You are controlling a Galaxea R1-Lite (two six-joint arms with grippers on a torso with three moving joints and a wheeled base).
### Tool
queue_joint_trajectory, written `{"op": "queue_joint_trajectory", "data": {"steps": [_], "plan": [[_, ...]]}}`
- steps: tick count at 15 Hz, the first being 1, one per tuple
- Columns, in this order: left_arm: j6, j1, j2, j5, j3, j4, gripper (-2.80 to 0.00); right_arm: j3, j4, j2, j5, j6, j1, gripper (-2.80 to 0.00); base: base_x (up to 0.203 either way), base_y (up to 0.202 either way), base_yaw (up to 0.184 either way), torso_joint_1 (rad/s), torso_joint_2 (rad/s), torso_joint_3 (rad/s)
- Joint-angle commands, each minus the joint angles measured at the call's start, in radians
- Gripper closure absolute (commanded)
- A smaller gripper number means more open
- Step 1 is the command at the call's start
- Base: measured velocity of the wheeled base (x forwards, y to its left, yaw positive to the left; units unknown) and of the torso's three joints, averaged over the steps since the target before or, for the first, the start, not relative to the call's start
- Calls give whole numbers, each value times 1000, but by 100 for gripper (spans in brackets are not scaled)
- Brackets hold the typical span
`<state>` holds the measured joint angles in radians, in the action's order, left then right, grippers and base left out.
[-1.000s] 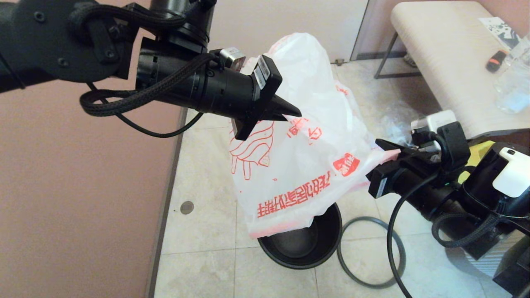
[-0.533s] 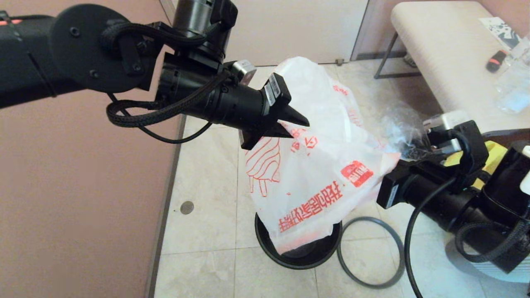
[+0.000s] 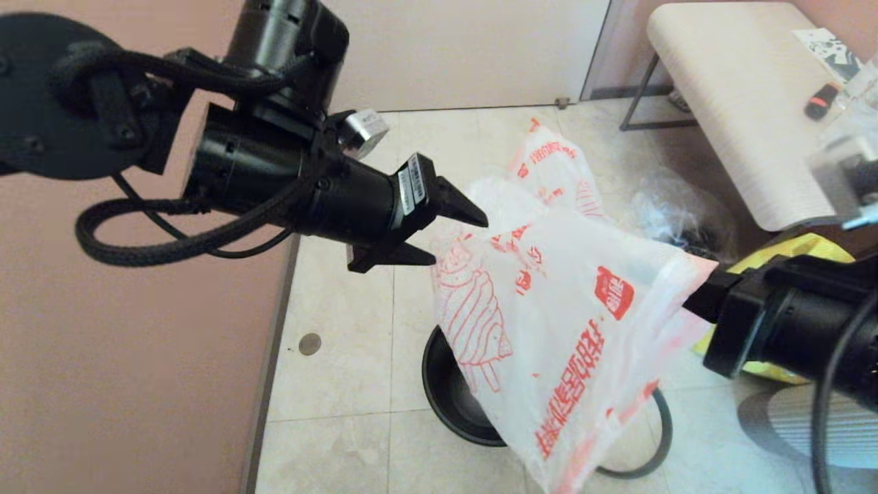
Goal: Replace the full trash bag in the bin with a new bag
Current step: Put the new garbage bag on the trash can
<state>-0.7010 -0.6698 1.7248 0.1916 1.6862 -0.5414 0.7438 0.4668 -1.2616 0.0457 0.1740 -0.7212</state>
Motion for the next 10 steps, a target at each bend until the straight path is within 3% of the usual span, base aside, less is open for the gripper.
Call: {"op": "queue_joint_trajectory", "data": {"steps": [1,3,5,10], "plan": [[1,42,0,-19,-73,75,-280,101,-213,89,-46,43,-15,0,0,0,0,0,0,0],[6,84,71,-27,-82,192,-280,230,-441,113,-152,108,-25,0,0,0,0,0,0,0],[27,106,158,-29,-50,240,-280,310,-617,113,-247,151,-31,0,0,0,0,0,0,0],[40,134,263,-31,108,255,-280,383,-741,105,-275,221,-69,0,0,0,0,0,0,0]]}}
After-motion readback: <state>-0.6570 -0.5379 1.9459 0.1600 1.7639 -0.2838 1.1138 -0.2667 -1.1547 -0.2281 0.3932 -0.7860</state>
